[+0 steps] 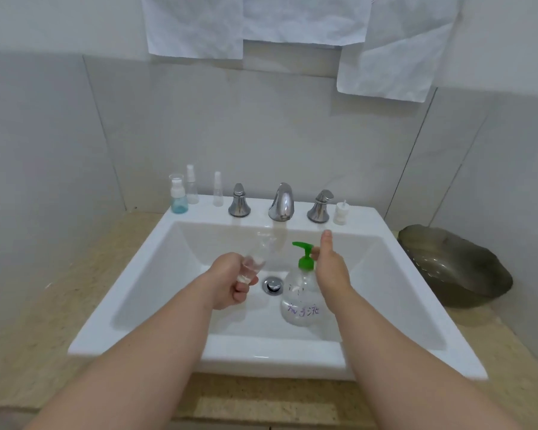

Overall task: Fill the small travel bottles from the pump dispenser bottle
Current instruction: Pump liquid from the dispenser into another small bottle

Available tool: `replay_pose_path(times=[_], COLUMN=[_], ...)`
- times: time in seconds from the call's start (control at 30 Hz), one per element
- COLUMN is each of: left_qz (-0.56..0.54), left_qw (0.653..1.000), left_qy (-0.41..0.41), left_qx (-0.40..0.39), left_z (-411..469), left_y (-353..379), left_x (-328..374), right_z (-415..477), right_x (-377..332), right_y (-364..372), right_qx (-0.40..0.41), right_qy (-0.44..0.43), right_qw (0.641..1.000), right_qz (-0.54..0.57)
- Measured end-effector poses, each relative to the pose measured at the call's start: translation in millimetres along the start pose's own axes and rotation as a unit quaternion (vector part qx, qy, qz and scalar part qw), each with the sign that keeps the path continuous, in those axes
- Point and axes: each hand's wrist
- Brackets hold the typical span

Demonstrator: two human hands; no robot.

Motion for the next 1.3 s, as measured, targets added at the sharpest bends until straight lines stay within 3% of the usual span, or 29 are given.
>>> replay_pose_path(times=[0.1, 0.13, 0.2, 0.3, 0.4, 0.6, 0.7, 0.77, 0.83, 0.9, 1.1, 1.17, 1.3], left_qz=[-0.032, -0.037, -0.034, -0.023, 0.004, 0.021, 0.003, 0.067, 0.214, 0.326, 0.433, 0.430, 0.361], left_qw=[0.999, 0.998, 0.995, 0.991, 0.989, 0.988, 0.995, 0.996, 0.966, 0.913, 0.846, 0.848, 0.884], left_qy=[0.004, 0.005, 0.009, 0.011, 0.017, 0.022, 0.032, 0.058, 0.111, 0.176, 0.210, 0.198, 0.206], left_qx=[-0.038, -0.054, -0.093, -0.128, -0.149, -0.149, -0.095, -0.013, 0.097, 0.173, 0.227, 0.240, 0.212], left_z=[-9.3, -12.5, -22.0, -37.5, -48.3, -52.4, -45.7, -37.1, -28.6, -19.9, -7.1, 0.1, 6.4], left_y=[3.8, 5.1, 13.4, 35.9, 62.0, 96.0, 106.9, 108.4, 104.9, 99.7, 119.3, 124.0, 121.0], left_x=[4.7, 7.2, 14.3, 23.1, 27.0, 22.9, 19.4, 15.7, 12.2, 6.7, -0.1, 1.3, 0.0], right_z=[-13.6, -19.4, -34.0, -51.7, -54.8, -55.1, -50.8, -44.9, -39.1, -34.2, -22.1, -20.0, -16.5], right_x=[-13.4, -18.2, -26.5, -28.1, -24.8, -13.5, -10.1, -7.7, -4.3, 0.8, 16.9, 20.2, 25.9], right_y=[-21.0, -28.6, -40.0, -45.3, -45.5, -54.4, -60.5, -65.5, -70.2, -73.2, -71.5, -70.9, -71.4], right_qx=[0.141, 0.132, 0.036, -0.074, -0.067, -0.048, -0.006, 0.048, 0.098, 0.134, 0.150, 0.136, 0.121], right_qy=[-0.110, -0.155, -0.222, -0.256, -0.247, -0.219, -0.212, -0.207, -0.200, -0.192, -0.159, -0.149, -0.142], right_qw=[0.983, 0.979, 0.974, 0.958, 0.959, 0.975, 0.976, 0.976, 0.975, 0.972, 0.973, 0.976, 0.976], right_qz=[-0.031, -0.032, -0.037, -0.106, -0.122, 0.003, 0.049, 0.052, 0.024, -0.015, -0.067, -0.080, -0.109])
Point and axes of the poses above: each hand's wrist, its own z-axis towards the middle knuckle, its own y-axis out of the palm, x = y × z, and after that the axes turned 6 degrees about -x, right-handed
